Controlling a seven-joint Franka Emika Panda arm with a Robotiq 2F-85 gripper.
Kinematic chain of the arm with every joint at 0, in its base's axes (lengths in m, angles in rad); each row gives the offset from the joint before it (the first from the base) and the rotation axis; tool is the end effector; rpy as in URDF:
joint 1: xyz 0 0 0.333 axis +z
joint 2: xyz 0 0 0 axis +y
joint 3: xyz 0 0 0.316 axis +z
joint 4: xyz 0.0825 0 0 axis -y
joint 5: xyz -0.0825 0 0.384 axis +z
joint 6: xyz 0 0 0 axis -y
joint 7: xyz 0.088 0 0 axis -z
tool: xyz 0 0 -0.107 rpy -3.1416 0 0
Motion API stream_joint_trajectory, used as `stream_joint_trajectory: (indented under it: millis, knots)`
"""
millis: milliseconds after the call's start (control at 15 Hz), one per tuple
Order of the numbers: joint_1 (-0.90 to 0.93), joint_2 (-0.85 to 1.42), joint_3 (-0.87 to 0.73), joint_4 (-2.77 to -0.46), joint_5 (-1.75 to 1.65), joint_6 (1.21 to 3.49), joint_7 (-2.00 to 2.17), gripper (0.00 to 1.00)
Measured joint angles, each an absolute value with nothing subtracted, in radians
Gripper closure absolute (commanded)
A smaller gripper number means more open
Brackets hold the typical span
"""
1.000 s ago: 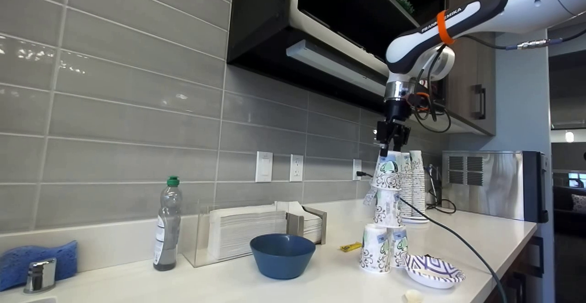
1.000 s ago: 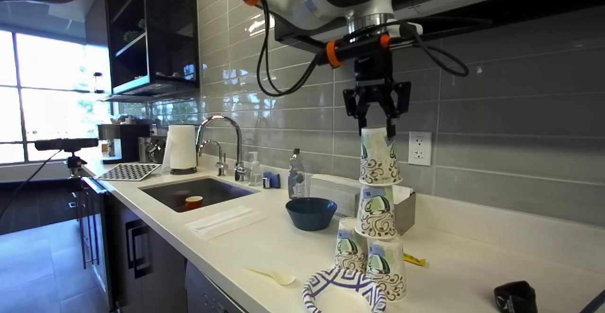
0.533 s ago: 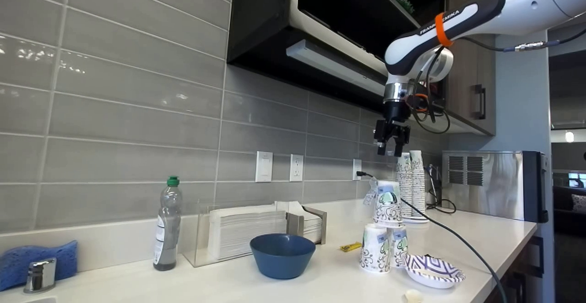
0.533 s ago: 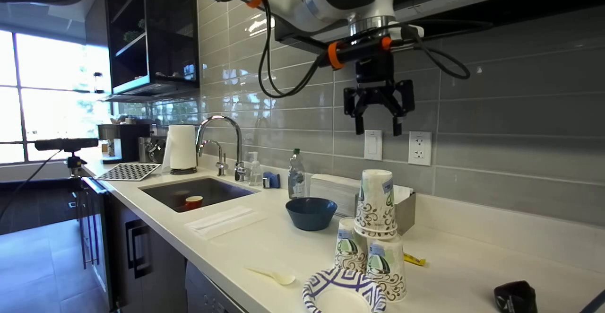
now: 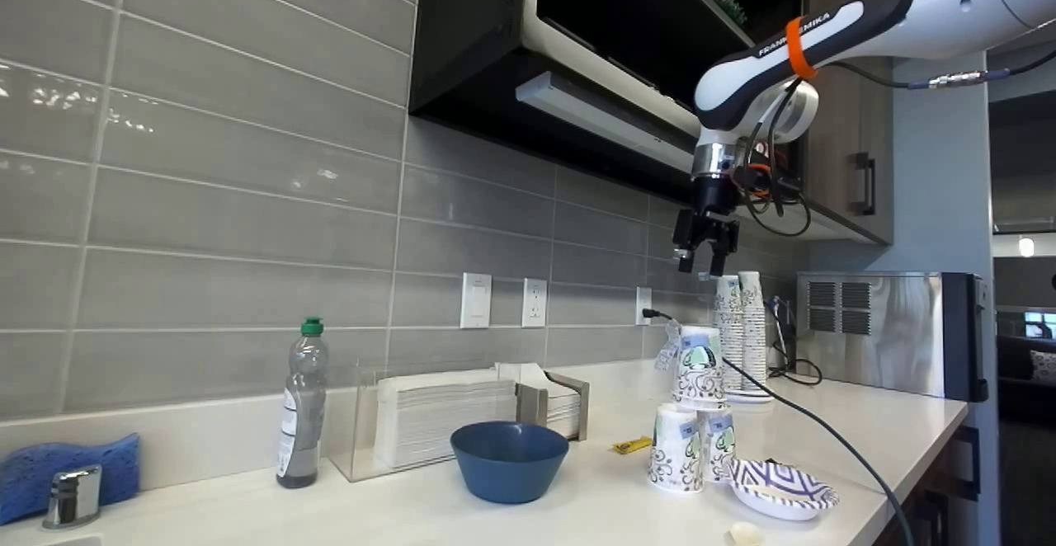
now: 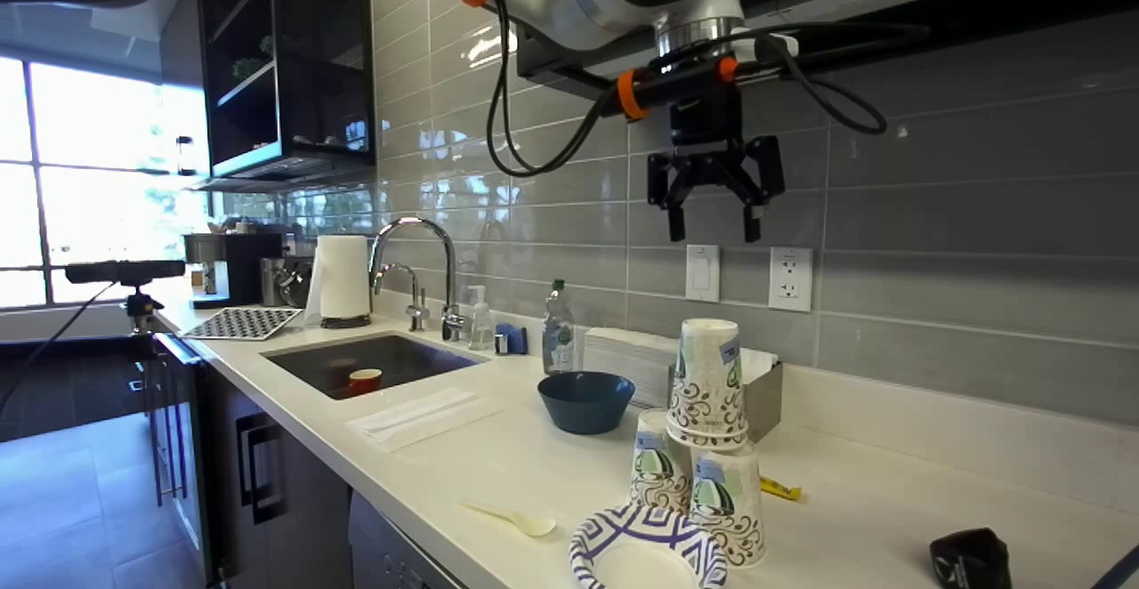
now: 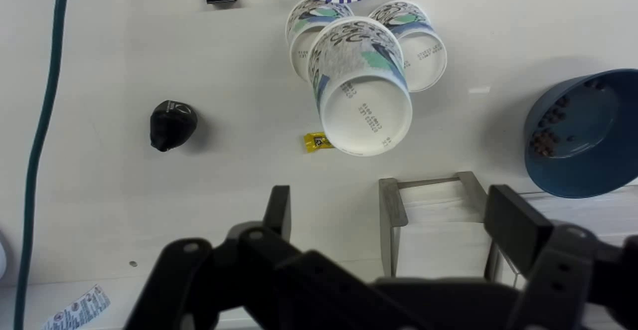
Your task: Stack three coffee cups into a pyramid then put the fourth coffee cup on top of the coffee cup at the top.
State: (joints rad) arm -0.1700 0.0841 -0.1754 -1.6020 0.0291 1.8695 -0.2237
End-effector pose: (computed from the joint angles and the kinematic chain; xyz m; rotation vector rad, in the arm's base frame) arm 0.5718 -0.1990 0.5903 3.0844 -0.1941 0.2808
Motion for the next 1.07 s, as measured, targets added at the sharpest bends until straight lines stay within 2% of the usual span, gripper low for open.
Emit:
stream_joint_trajectory:
  millis: [1067]
  knots:
    - [-0.163,-0.094,-0.171,-1.663,0.027,1.869,-0.231,0.0]
